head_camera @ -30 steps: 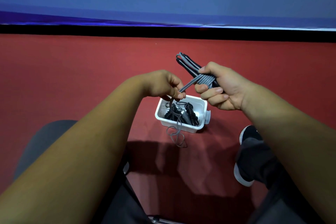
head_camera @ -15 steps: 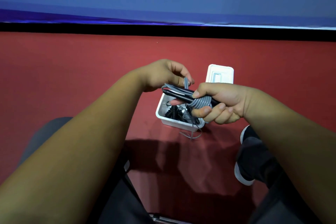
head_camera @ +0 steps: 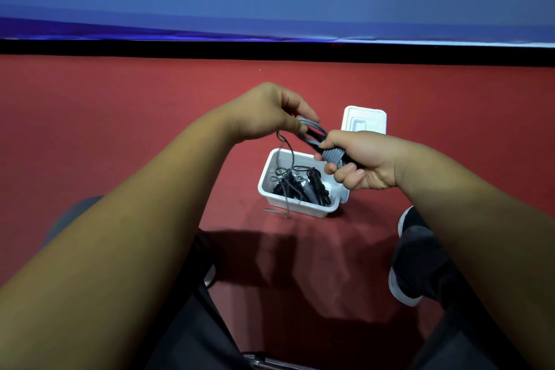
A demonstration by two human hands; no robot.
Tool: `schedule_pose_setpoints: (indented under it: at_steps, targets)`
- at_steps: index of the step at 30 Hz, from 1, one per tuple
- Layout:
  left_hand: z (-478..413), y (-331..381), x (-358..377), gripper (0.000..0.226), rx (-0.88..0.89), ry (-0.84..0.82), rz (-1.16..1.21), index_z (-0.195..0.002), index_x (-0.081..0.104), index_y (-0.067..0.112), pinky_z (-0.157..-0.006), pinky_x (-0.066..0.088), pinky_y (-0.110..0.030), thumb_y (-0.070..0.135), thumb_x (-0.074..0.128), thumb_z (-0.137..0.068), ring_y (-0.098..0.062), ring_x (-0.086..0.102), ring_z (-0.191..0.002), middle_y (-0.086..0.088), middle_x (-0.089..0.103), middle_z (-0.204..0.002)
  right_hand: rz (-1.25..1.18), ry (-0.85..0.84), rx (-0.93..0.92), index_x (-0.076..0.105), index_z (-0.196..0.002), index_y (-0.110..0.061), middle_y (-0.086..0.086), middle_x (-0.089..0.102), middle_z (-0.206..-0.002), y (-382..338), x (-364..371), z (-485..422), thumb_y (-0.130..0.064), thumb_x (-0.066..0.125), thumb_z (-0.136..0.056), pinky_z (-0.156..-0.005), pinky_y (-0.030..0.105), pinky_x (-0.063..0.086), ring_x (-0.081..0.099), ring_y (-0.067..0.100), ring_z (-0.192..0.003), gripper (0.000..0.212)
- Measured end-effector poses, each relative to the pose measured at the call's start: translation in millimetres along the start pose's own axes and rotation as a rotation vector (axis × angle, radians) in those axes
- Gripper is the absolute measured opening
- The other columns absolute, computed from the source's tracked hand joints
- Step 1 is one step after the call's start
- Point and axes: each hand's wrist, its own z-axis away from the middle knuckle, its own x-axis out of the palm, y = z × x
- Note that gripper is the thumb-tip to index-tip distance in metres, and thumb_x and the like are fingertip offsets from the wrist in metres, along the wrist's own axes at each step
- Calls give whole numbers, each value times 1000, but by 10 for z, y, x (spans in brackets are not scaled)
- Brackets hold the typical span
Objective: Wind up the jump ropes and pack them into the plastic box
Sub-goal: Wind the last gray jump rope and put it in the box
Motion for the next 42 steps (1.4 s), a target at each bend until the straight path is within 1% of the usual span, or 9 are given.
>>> schedule_pose_setpoints:
  at_steps: [5, 8, 11, 14, 21, 26, 29, 35, 42]
  targets:
    - [13, -94, 11, 30, -89, -48, 6, -108, 76, 14, -80, 59, -31, -7, 77, -86, -16, 67, -82, -13, 74, -95, -162, 113, -160, 58, -100, -15, 2, 47, -74, -5, -26, -105, -31, 63, -103, -38, 15, 21, 24, 5, -50, 18]
    - [2, -163, 74, 20, -198, -68, 25, -111, 71, 1, -92, 62, -44, -3, 74, -91, -22, 71, -83, -14, 76, -96, -193, 123, -225, 60, -101, -15, 1, 48, -73, -14, 11, -97, -51, 76, -94, -38, 16, 23, 25, 6, -50, 40]
    - [12, -193, 150, 20, -306, -165, 122, -119, 68, -2, -92, 61, -47, 9, 62, -103, -33, 76, -95, -19, 77, -109, -194, 141, -235, 59, -103, -17, -1, 47, -70, -19, 60, -86, -77, 68, -86, -37, 17, 19, 21, 6, -50, 63]
    - [23, -195, 196, 22, -322, -215, 232, -120, 70, 4, -88, 62, -42, 18, 60, -106, -29, 76, -100, -13, 78, -109, -198, 185, -238, 59, -104, -19, -2, 48, -69, -23, 49, -89, -85, 59, -86, -39, 18, 15, 19, 7, -51, 68]
    - [39, -165, 150, 17, -310, -196, 289, -108, 73, 11, -68, 58, -28, 21, 75, -94, -18, 77, -89, -5, 78, -96, -204, 206, -254, 58, -102, -21, -3, 49, -69, -42, 2, -66, -85, 61, -85, -42, 18, 12, 19, 7, -52, 67]
    - [-5, -255, 121, 22, -303, -197, 262, -113, 79, 14, -85, 60, -31, 7, 76, -92, -16, 74, -92, -6, 79, -101, -252, 160, -246, 59, -99, -19, -3, 45, -69, -68, -36, -20, -60, 63, -94, -38, 18, 12, 19, 7, -48, 41]
    - [-26, -314, 136, 22, -297, -192, 223, -110, 79, 12, -92, 61, -32, 1, 75, -91, -16, 72, -90, -7, 79, -97, -269, 145, -248, 58, -103, -14, -2, 45, -69, -76, -32, -18, -54, 60, -96, -36, 19, 13, 19, 7, -46, 40]
    - [-57, -299, 178, 11, -164, -52, -103, -100, 78, 15, -76, 60, -25, 10, 79, -91, -9, 69, -74, -8, 78, -88, -218, 31, -234, 58, -97, -11, -3, 41, -68, -94, 30, 45, -51, 55, -98, -36, 18, 8, 19, 5, -41, 41]
    - [-76, -291, 166, 15, -59, 48, -32, -108, 78, 13, -78, 61, -26, 6, 72, -96, -7, 72, -79, -8, 79, -96, -82, -190, -123, 56, -92, -14, -5, 35, -67, -82, 83, 186, -50, 51, -98, -38, 16, 5, 16, 3, -40, 37]
